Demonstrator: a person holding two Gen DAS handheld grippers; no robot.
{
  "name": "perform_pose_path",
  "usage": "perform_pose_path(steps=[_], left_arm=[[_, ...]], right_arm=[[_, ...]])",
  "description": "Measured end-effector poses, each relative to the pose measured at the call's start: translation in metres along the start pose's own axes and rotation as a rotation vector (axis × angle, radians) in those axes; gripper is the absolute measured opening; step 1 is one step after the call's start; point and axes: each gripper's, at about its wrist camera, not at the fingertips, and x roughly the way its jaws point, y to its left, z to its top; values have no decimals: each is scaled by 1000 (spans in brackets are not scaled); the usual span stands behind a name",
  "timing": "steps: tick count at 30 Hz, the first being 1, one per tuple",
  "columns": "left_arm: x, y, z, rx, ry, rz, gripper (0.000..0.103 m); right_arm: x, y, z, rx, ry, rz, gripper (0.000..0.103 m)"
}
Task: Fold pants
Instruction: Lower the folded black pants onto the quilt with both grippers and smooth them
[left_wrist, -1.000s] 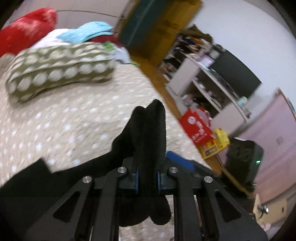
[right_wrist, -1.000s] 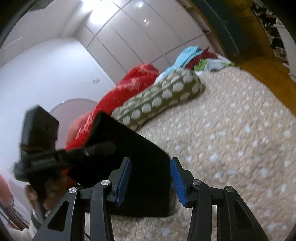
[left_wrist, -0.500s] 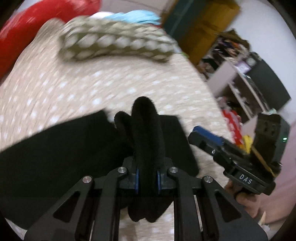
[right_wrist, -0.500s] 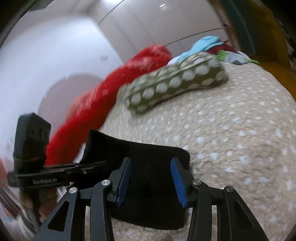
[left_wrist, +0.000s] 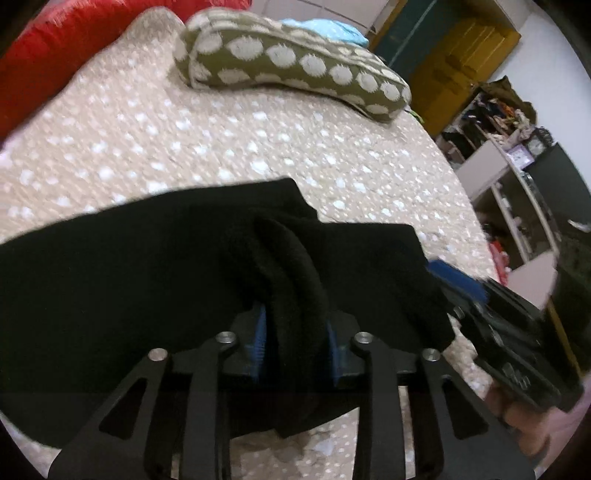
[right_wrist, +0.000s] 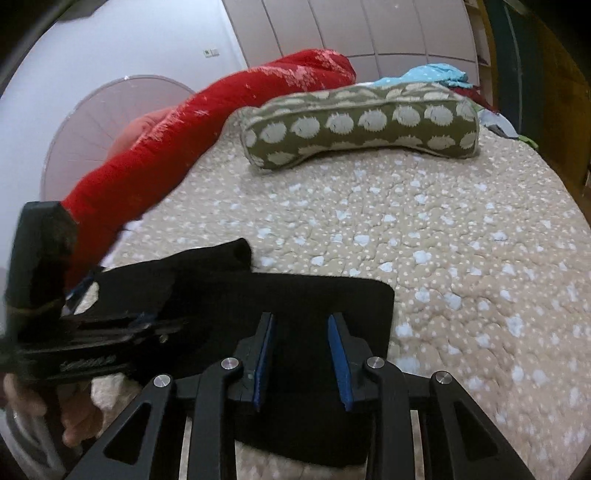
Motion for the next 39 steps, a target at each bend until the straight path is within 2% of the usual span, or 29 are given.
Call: perform_pose_path(steps=[2, 8, 13, 19, 26, 30, 35, 39], left_arm=[[-8, 2, -1, 4, -44, 44, 42], [-6, 17, -5, -30, -37, 70, 43], [-20, 14, -11, -9, -79, 118, 43], [-39, 19, -18, 0, -118, 164, 43], [-53, 40, -28, -39, -131, 235, 43], [-59, 52, -33, -68, -133, 247, 43], [-63, 63, -36, -99, -136, 246, 43], [-63, 69, -38, -125, -130, 240, 43]], right_arm=[[-4, 11, -8, -34, 13, 6, 29], [13, 18, -29, -35, 58, 9, 29], [4, 32, -17, -65, 51, 25, 29], [12, 49, -2, -73, 30, 45, 29], [47, 71, 16, -91, 35, 82, 29], [77, 79, 18, -115, 60, 47, 29], [62, 83, 22, -132, 62, 45, 29], [43, 87, 12, -157, 58, 44, 29]])
